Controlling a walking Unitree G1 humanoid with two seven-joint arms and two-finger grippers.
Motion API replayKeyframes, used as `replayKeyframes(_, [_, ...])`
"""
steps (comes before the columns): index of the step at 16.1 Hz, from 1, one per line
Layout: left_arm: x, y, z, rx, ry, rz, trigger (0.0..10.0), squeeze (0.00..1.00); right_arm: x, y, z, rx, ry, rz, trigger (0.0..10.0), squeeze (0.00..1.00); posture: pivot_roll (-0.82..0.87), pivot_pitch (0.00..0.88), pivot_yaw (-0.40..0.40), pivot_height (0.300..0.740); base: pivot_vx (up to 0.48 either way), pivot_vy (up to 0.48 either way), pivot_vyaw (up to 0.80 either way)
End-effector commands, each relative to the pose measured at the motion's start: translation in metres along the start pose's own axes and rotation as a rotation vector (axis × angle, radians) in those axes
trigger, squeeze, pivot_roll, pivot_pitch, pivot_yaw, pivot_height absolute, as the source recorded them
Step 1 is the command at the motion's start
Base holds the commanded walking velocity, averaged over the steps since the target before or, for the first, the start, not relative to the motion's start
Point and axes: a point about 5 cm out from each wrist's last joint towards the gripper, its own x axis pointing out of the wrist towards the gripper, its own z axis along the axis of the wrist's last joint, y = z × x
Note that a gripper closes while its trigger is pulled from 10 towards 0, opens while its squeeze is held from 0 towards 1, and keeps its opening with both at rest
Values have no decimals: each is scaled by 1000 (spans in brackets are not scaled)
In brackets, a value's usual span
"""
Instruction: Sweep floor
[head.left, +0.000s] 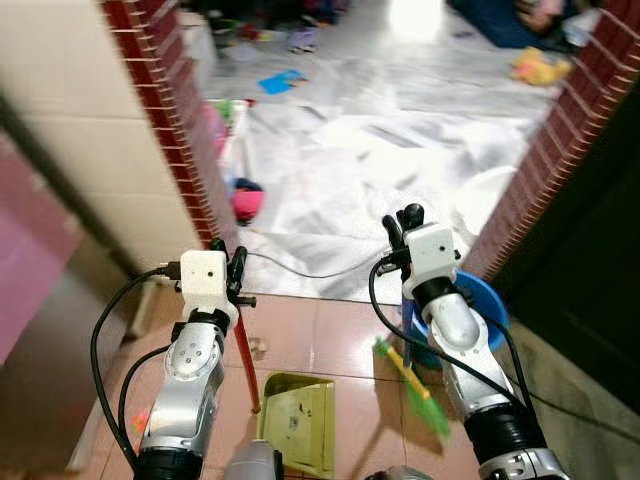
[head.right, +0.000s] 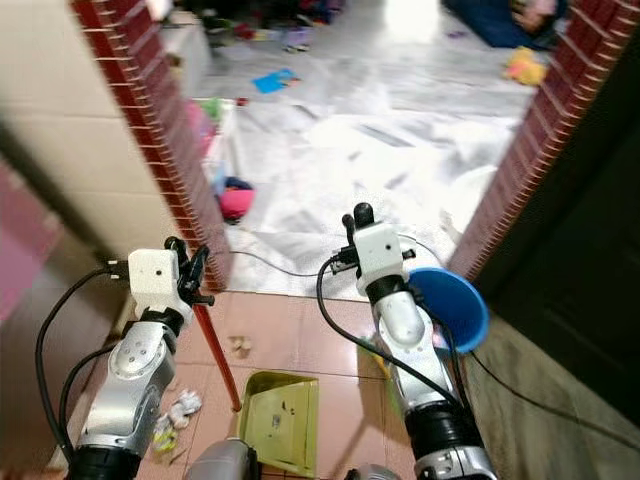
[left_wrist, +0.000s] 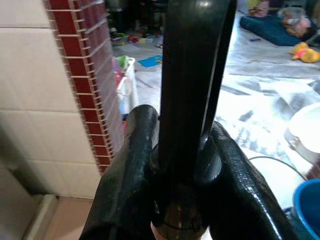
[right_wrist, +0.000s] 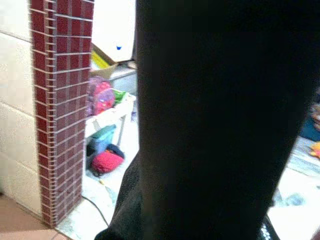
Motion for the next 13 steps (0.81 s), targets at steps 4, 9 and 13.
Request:
replayKeyframes(4, [4, -4, 13, -2, -48, -26, 10000, 0, 1, 6, 7, 14, -40, 14, 10000, 0, -28, 0, 54, 740, -138, 0, 0])
replayKeyframes(9, [5, -4, 13, -8, -41, -32, 10000, 0, 1, 4, 6, 11, -36, 11, 10000, 0, -31, 0, 55, 740, -307, 0, 0])
replayKeyframes(13, [4, -8, 10, -17, -27, -45, 10000, 0, 0, 3, 5, 3, -32, 9, 10000, 0, -39, 0, 58, 740, -316, 0, 0])
